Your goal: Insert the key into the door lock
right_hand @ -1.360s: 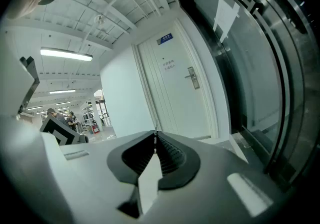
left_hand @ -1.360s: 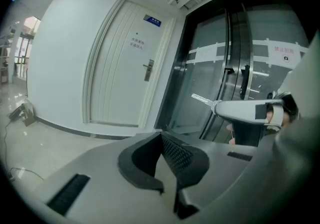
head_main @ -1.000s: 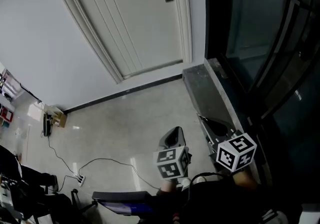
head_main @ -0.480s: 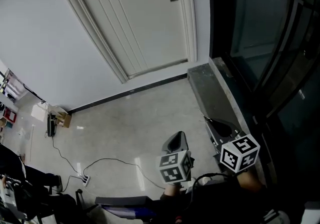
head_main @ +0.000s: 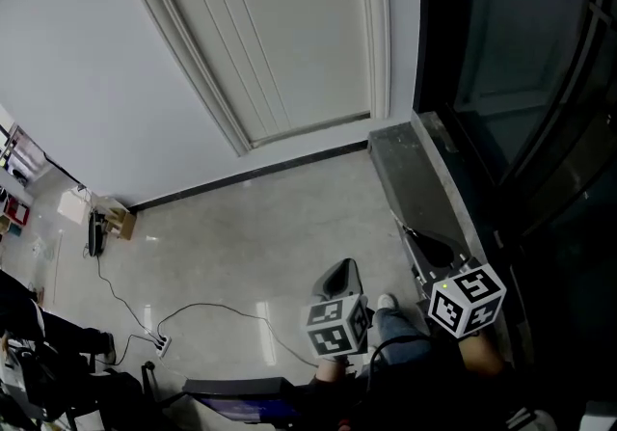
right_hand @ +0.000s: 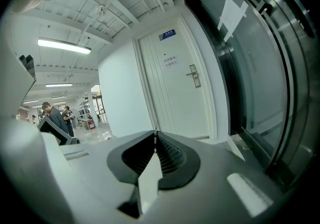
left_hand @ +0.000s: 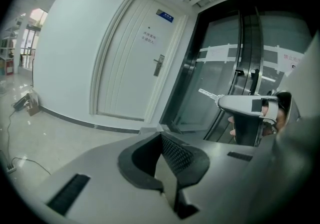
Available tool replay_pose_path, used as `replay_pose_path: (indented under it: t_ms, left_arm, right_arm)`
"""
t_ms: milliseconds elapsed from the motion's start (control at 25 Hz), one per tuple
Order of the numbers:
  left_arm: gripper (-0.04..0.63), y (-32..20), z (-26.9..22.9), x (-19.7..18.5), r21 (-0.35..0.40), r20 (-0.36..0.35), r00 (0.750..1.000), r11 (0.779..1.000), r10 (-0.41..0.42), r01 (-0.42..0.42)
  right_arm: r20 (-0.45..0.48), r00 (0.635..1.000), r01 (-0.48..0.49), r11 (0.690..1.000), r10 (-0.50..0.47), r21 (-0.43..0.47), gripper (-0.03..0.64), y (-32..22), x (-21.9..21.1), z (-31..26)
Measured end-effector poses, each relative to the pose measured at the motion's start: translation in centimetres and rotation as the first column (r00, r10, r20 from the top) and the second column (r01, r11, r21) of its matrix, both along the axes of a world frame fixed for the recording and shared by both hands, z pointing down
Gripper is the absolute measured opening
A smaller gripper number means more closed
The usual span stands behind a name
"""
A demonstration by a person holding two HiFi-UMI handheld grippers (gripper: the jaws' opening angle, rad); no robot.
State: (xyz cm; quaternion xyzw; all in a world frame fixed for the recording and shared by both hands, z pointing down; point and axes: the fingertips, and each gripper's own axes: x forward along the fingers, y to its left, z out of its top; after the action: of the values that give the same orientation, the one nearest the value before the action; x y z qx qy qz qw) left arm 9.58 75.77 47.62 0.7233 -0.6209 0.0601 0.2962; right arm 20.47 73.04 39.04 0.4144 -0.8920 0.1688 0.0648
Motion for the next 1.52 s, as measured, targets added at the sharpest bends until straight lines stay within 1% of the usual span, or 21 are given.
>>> replay_pose_path:
  t_ms: [160, 280, 400, 520, 680, 880, 1200, 1360, 1520]
  left_arm:
    - [0.000, -4.5, 0.3, -1.2, 0.001, 0.010, 1.000, 1.000, -0.022, 0.022]
    - [0.000, -8.6, 0.1, -1.5, -0.003, 0.018, 1.000, 1.000, -0.017, 0.017]
    - [0.000, -12.7, -0.7, -1.9, 0.004, 0.016, 1.000, 1.000, -0.015, 0.015]
    - [0.000, -16.9, -1.4, -2.2, 0.014, 0.030, 0.999, 1.000, -0.026, 0.026]
    - [0.000, -21.7, -1.5, -2.2, 0.015, 0.029, 0.999, 0.999, -0.040, 0.039]
    - [0.000, -25.7, -1.3, -2.9, 0.008, 0.022, 0.998, 0.998, -0.066, 0.066]
    - [0.000, -31.0, -0.6, -4.7, -0.002, 0.026, 0.997, 0.998, -0.069, 0.069]
    - [0.000, -34.6, -0.4, -6.3, 0.000, 0.026, 0.998, 0.998, -0.057, 0.057]
    - [0.000, -39.2, -1.2, -8.7, 0.028, 0.027, 0.999, 0.999, -0.047, 0.046]
  right_arm:
    - [0.021, 1.000, 0.017, 1.000, -0.017, 0.002, 0.012, -4.9, -0.8, 0.0]
    - [0.028, 0.999, 0.025, 1.000, -0.025, 0.002, 0.012, -9.3, -1.3, -0.3]
    - [0.007, 0.999, 0.042, 0.999, -0.042, 0.010, 0.012, -13.3, -2.1, -0.7]
    - [-0.017, 0.998, 0.065, 0.998, -0.064, 0.023, 0.012, -17.4, -2.7, -1.3]
    - [-0.030, 0.996, 0.087, 0.995, -0.086, 0.039, 0.012, -22.1, -3.1, -1.7]
    - [-0.026, 0.995, 0.101, 0.994, -0.101, 0.027, 0.012, -26.2, -3.7, -1.2]
    - [-0.017, 0.995, 0.099, 0.995, -0.099, 0.017, 0.012, -31.7, -5.3, -0.4]
    - [-0.012, 0.997, 0.081, 0.996, -0.080, 0.027, 0.012, -35.2, -6.7, -0.2]
    - [-0.007, 0.998, 0.062, 0.998, -0.062, 0.029, 0.012, -39.3, -8.8, -0.3]
